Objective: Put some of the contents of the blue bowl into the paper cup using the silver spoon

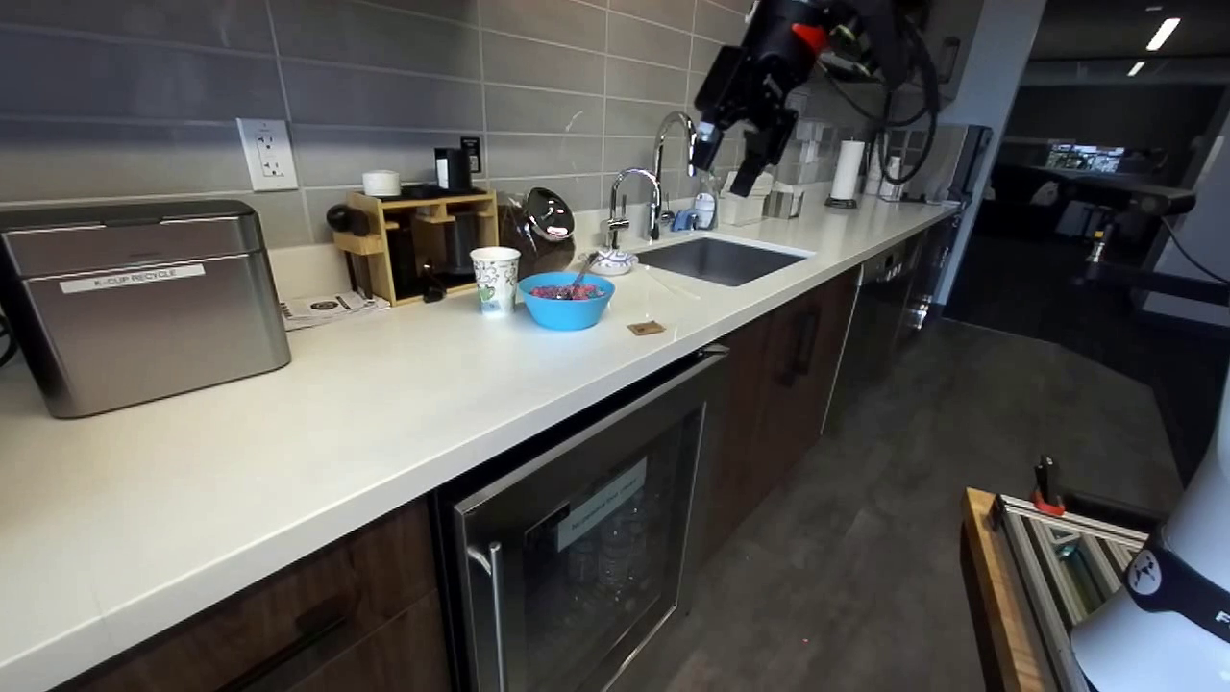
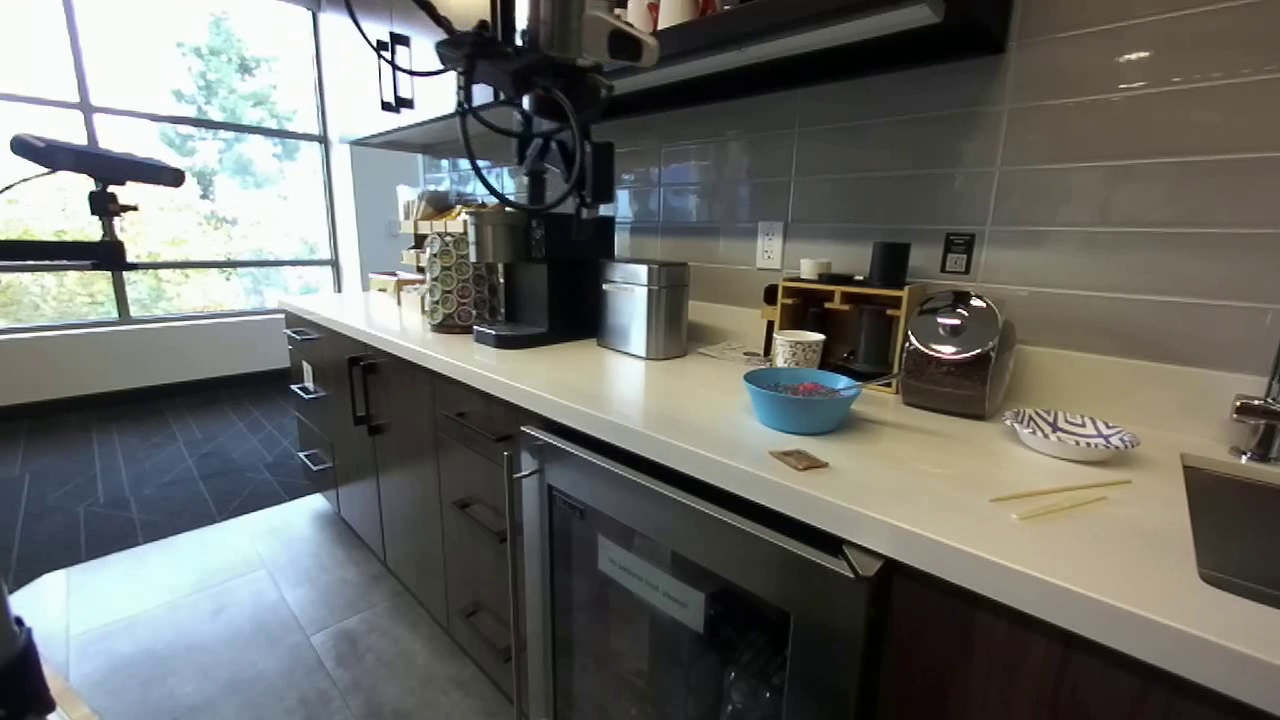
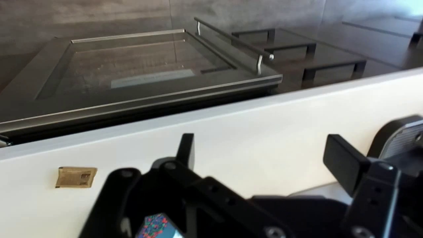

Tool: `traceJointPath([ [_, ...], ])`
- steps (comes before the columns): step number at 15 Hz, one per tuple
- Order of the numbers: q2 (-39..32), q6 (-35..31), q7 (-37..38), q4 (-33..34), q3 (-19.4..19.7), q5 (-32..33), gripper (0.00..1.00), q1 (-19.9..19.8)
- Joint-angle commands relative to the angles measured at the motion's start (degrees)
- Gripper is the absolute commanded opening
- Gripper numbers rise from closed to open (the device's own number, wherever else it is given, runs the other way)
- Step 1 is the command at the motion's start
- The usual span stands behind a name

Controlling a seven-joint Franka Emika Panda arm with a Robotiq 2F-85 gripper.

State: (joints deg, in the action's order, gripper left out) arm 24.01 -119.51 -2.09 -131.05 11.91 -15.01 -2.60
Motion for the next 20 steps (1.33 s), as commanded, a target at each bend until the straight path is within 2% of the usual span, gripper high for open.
traceJointPath([
  [1,-12.65,-8.51,-1.57,7.80,3.31,-10.65,1.00,-0.21],
  [5,-24.13,-15.94,-3.95,16.00,4.36,-25.25,1.00,-1.44],
  [9,-34.66,-18.69,-4.54,25.58,2.48,-33.58,1.00,-5.93],
  [12,-40.17,-18.71,-2.87,30.30,1.79,-32.58,1.00,-9.22],
  [14,-43.42,-22.76,0.92,31.78,2.18,-29.52,1.00,-9.99],
  [15,-39.40,-20.39,-2.30,28.74,0.84,-30.50,1.00,-10.61],
  [20,-42.93,-22.47,-0.48,30.99,0.60,-29.71,1.00,-11.58],
])
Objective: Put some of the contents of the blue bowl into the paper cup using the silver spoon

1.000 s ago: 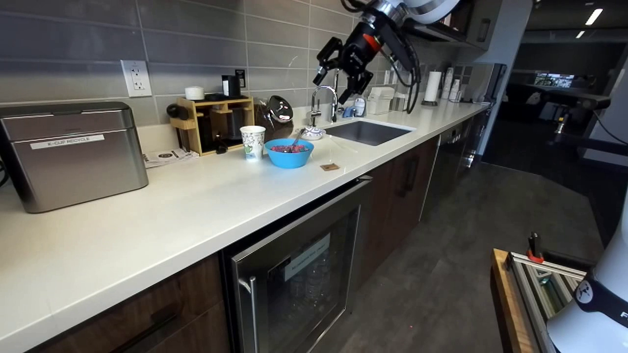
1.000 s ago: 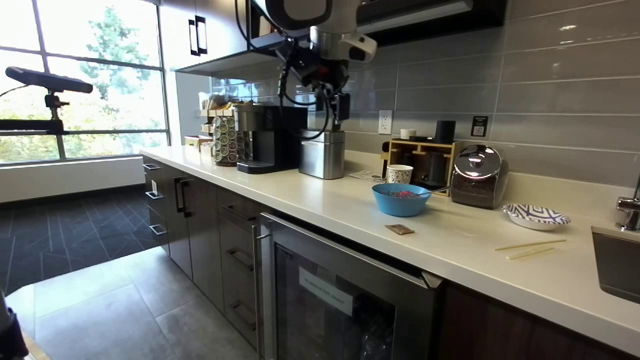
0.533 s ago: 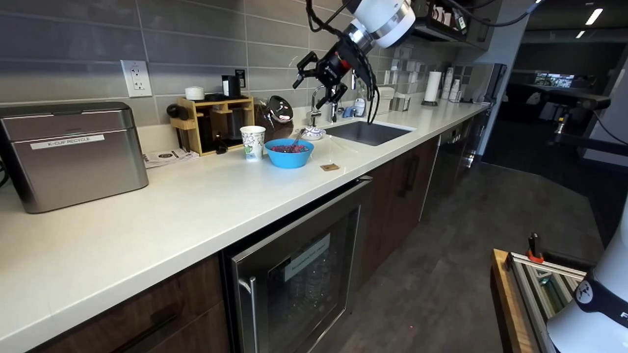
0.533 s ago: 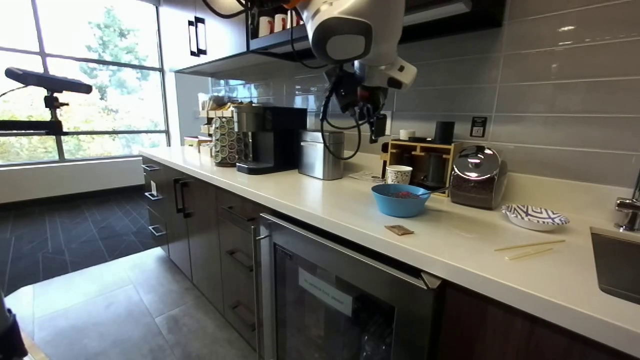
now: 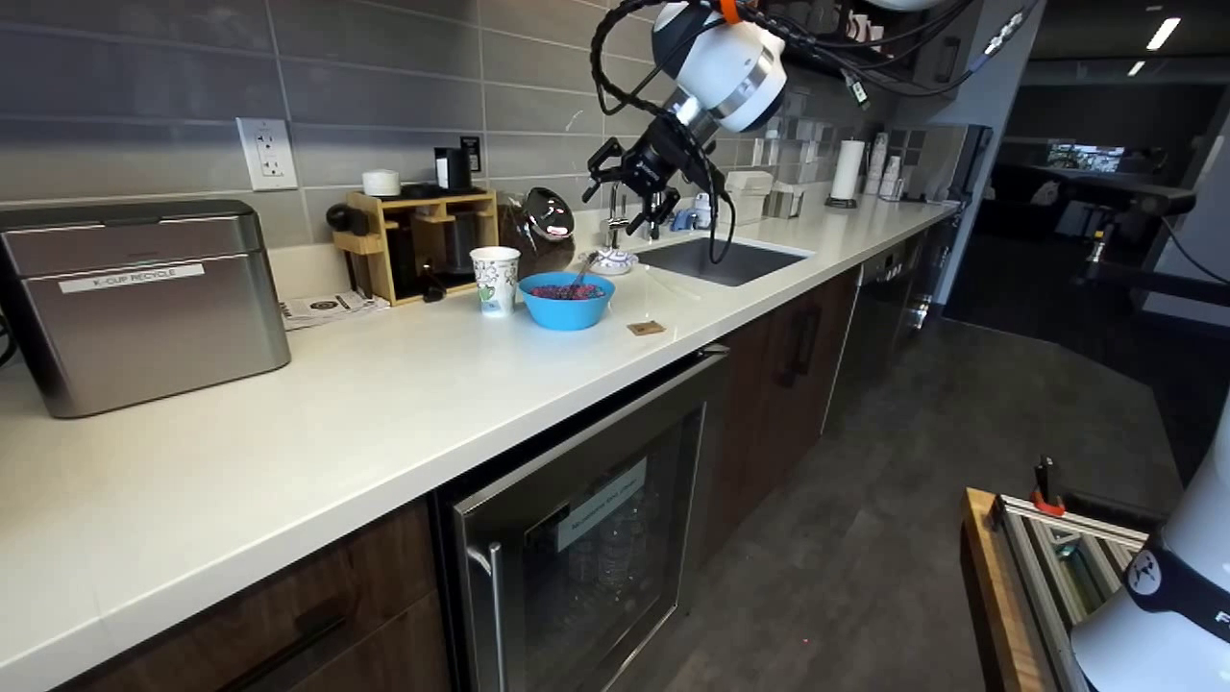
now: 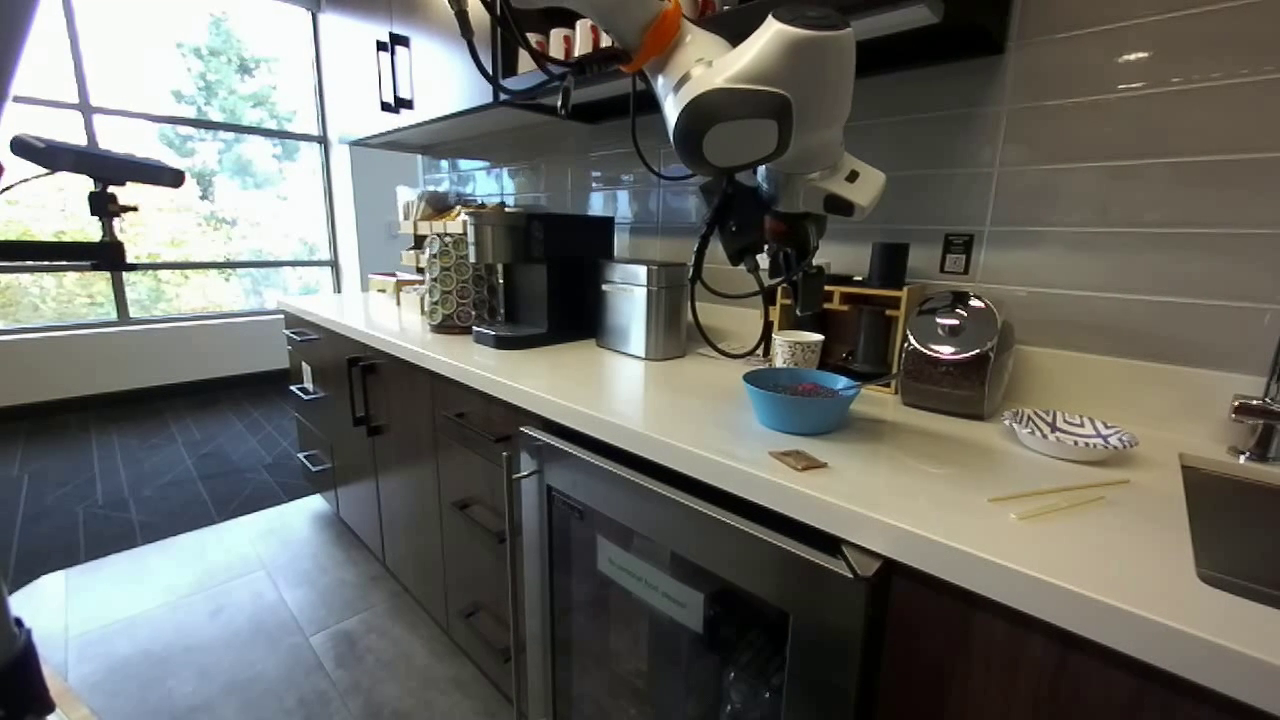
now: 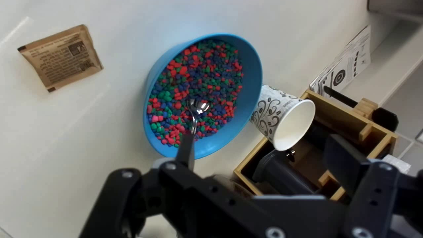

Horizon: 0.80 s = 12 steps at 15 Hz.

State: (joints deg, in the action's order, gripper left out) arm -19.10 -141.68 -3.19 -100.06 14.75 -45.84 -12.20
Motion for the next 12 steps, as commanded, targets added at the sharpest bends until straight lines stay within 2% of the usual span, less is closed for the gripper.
traceJointPath([
  [1,0.18,-0.30,0.76,0.20,-2.27,1.14,1.00,-1.98],
  [8,-8.95,-7.00,0.66,5.78,-6.71,-6.00,1.00,-5.07],
  [12,-14.76,-11.68,1.18,10.05,-8.88,-7.52,1.00,-6.17],
])
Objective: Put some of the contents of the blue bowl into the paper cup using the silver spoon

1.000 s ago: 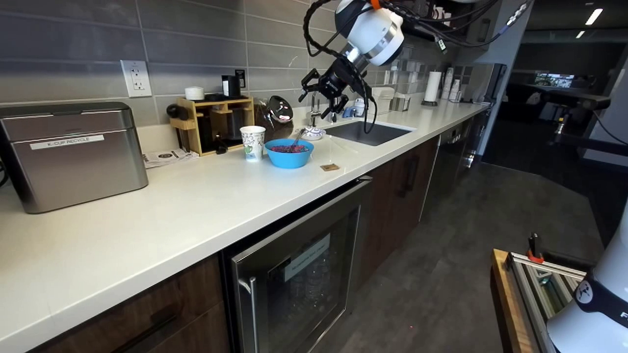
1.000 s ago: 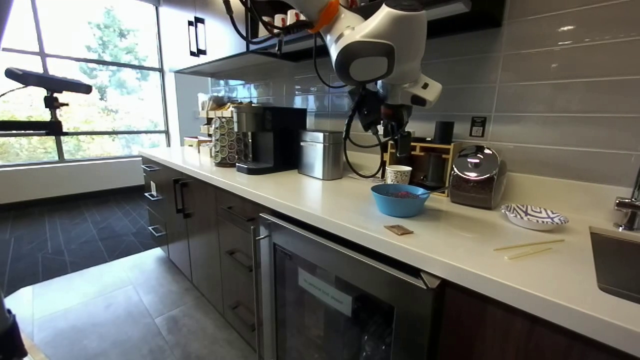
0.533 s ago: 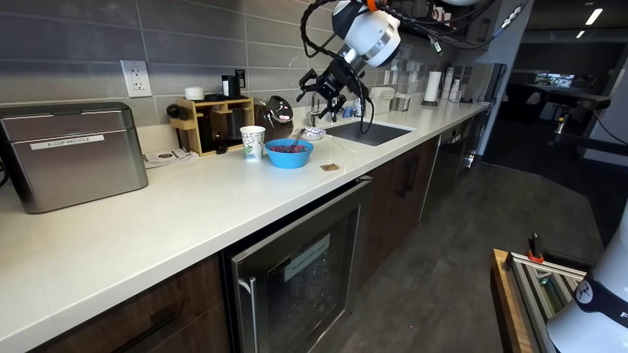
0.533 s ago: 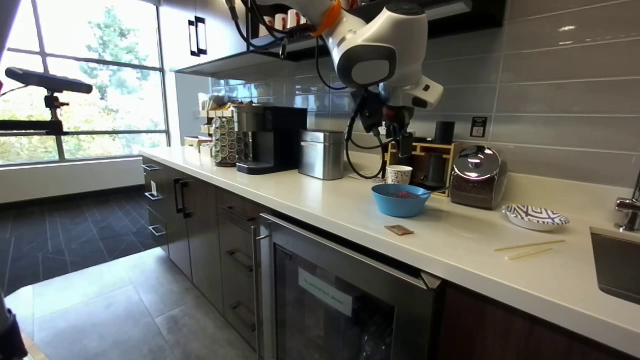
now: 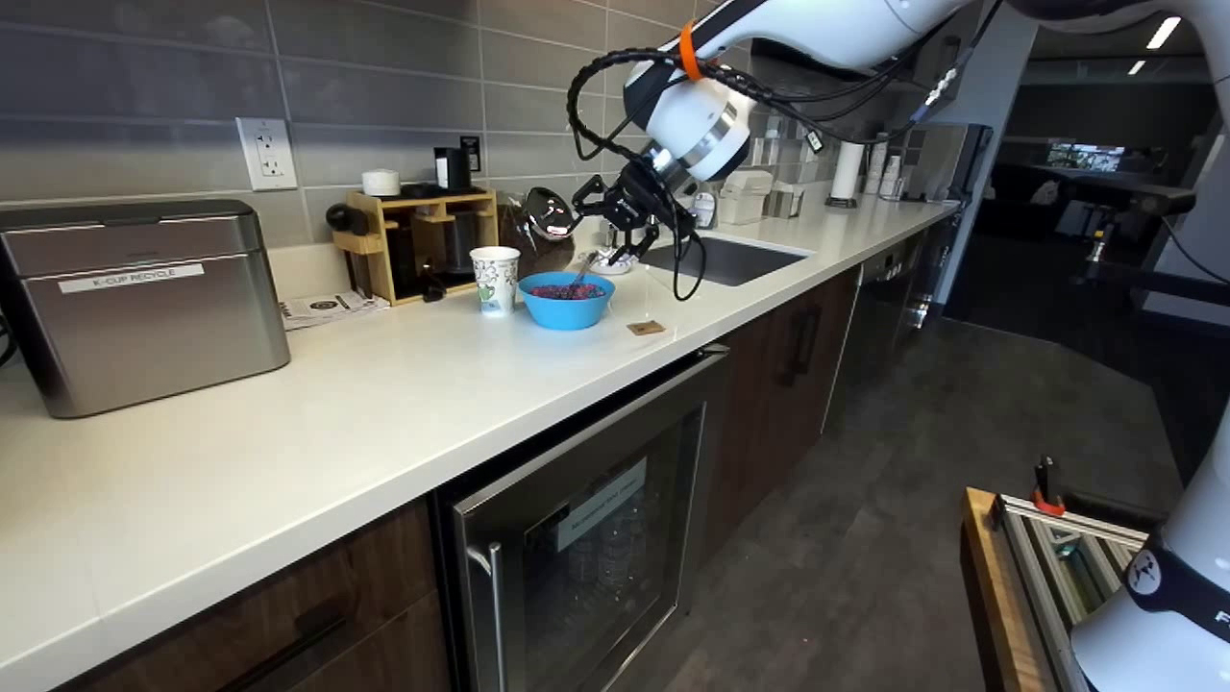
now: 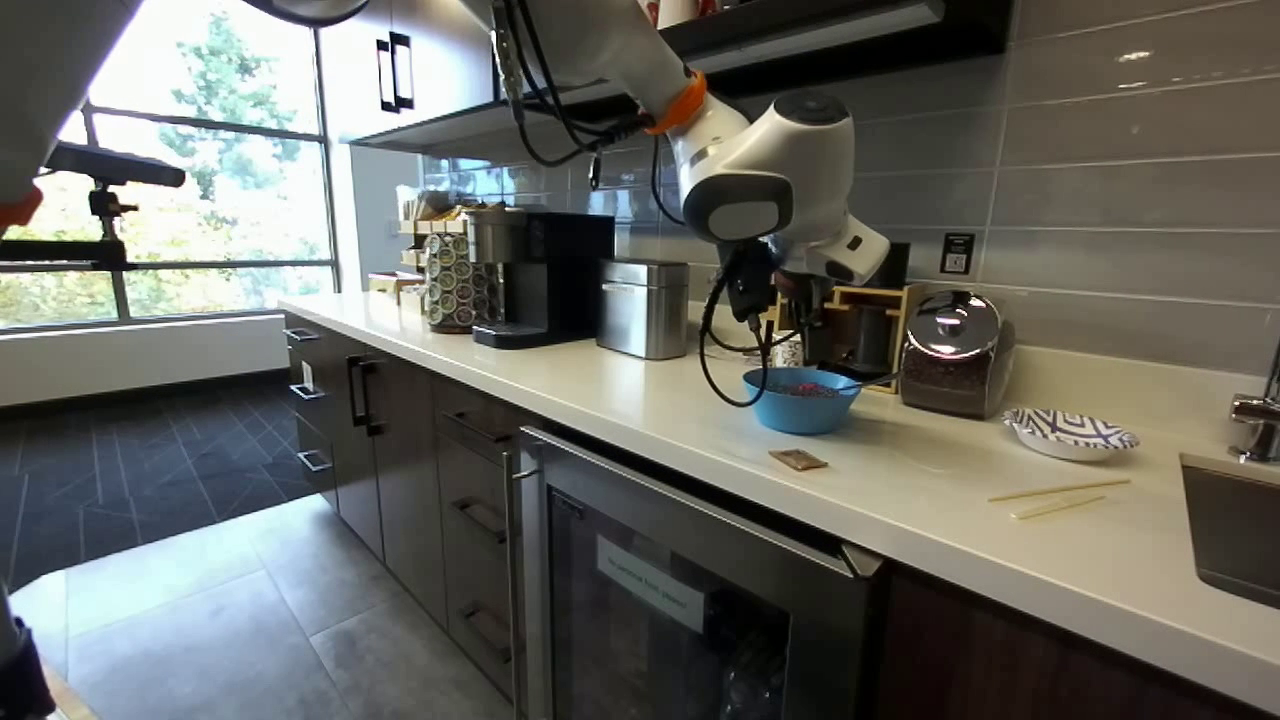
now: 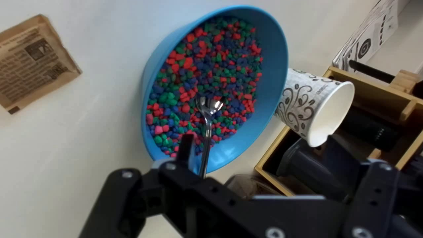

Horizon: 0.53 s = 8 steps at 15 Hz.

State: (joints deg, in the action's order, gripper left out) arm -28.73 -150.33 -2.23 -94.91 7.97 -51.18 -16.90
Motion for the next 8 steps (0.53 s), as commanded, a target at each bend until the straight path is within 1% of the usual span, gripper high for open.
traceJointPath([
  [1,-6.42,-3.88,0.49,5.92,-2.44,-1.97,1.00,-1.70],
  [5,-10.89,-6.56,0.39,10.16,-4.37,-2.51,1.00,-3.28],
  [8,-13.67,-7.59,0.48,13.15,-5.58,-2.80,0.91,-4.33],
])
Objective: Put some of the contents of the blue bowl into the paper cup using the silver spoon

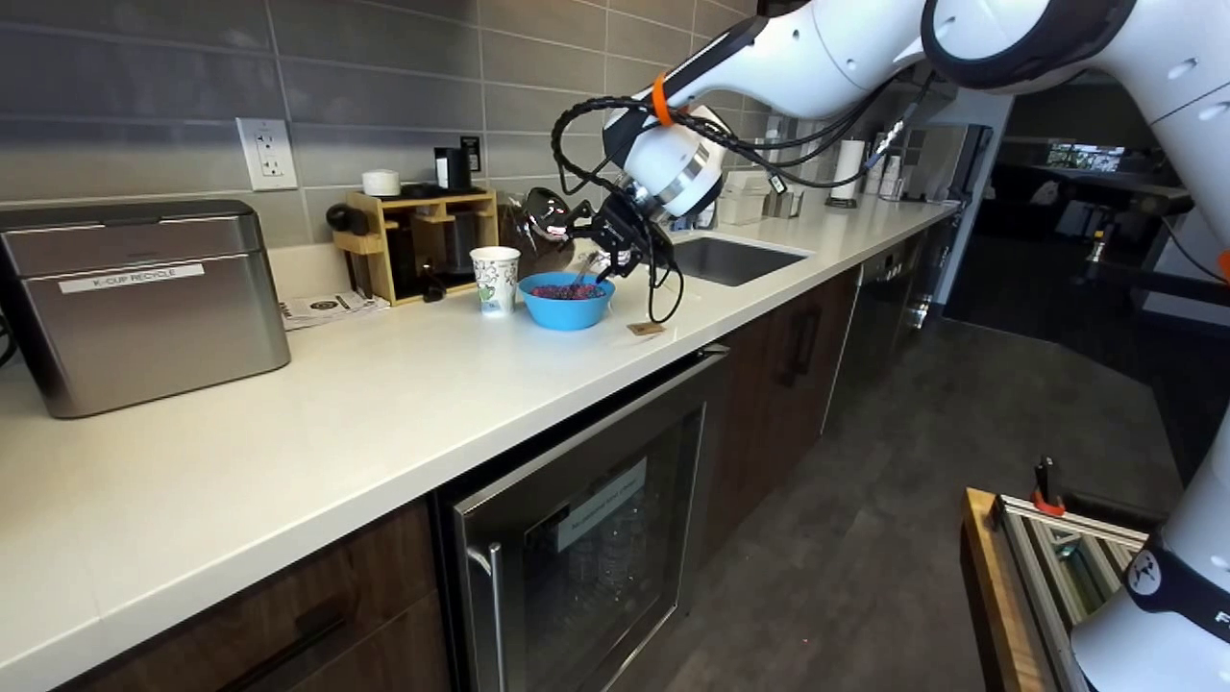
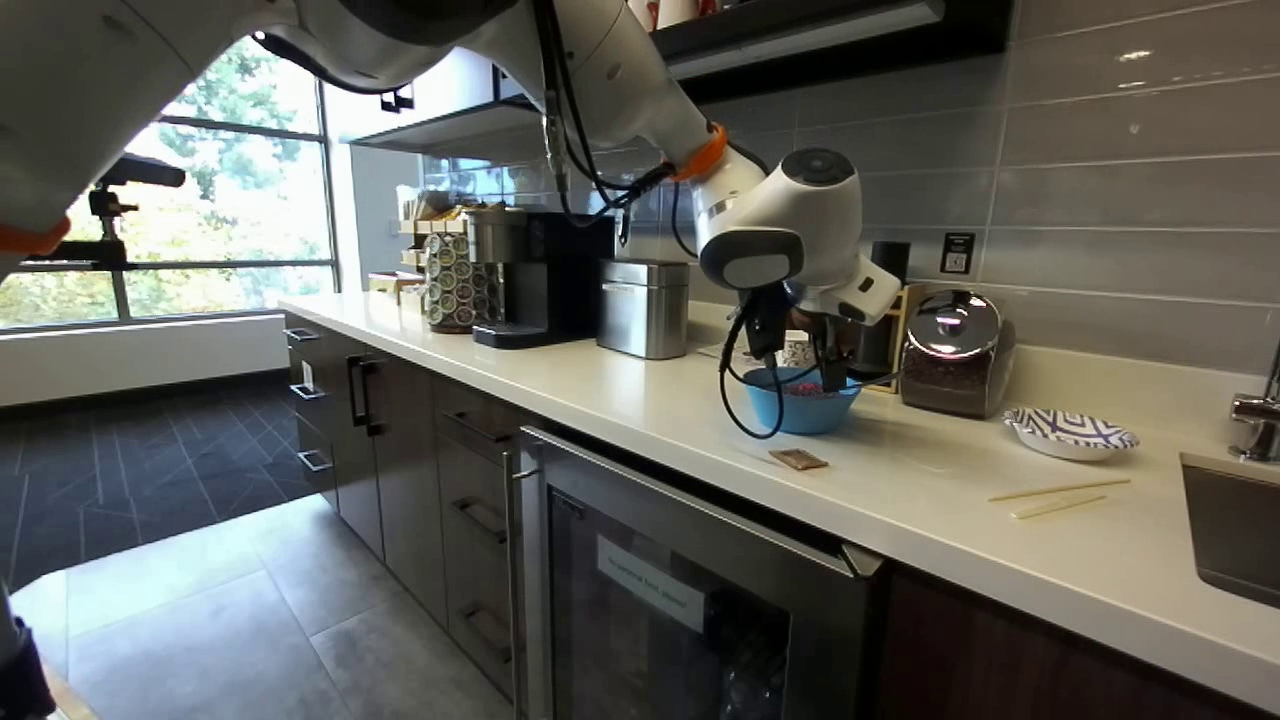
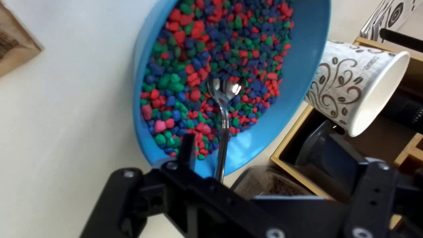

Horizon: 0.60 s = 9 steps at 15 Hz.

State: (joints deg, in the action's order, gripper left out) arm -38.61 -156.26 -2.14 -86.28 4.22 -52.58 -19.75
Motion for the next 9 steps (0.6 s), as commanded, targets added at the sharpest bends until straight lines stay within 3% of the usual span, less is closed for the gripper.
traceJointPath([
  [1,-4.46,-1.67,0.43,5.32,-2.06,-1.33,0.87,-1.73],
  [3,-5.70,-1.71,0.47,6.72,-2.41,-1.08,0.80,-2.14],
  [4,-6.29,-1.83,0.26,7.47,-2.67,-1.14,0.71,-2.41],
  [5,-6.74,-1.82,0.32,7.98,-2.76,-1.03,0.76,-2.52],
  [9,-8.28,-2.53,-0.25,10.08,-3.67,-1.18,0.71,-3.29],
])
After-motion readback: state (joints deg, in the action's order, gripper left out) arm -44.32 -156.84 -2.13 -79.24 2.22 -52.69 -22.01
